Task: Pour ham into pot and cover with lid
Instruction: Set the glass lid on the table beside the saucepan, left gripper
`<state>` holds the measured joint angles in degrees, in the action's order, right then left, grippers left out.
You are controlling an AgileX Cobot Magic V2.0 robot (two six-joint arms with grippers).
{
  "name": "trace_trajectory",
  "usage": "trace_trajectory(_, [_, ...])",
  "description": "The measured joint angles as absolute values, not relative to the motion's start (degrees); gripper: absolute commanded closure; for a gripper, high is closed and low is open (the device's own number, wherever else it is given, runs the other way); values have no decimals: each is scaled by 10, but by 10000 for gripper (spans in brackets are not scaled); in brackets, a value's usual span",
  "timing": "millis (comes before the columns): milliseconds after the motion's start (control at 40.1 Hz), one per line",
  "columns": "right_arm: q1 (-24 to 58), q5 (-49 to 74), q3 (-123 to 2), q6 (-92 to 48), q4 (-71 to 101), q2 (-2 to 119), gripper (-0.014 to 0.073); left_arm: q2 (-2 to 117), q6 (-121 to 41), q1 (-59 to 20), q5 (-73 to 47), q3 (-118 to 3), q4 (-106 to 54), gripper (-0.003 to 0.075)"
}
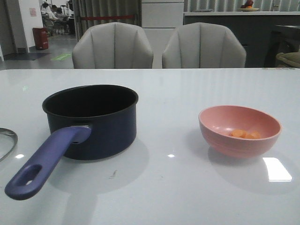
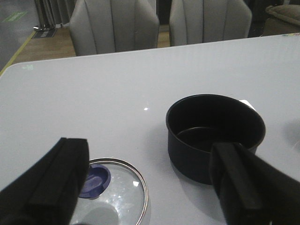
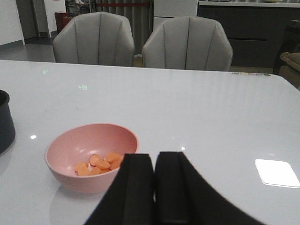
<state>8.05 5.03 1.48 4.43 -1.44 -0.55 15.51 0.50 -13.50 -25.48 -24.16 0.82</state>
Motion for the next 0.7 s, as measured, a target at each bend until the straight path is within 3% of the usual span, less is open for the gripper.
trace_trajectory(424, [80,49,15,44,-14,-5,445,67,5,-151,-212,-190,10,158])
trace_trajectory(698, [80,-39,0,48,0,-7,445,67,5,-151,-212,-188,10,158])
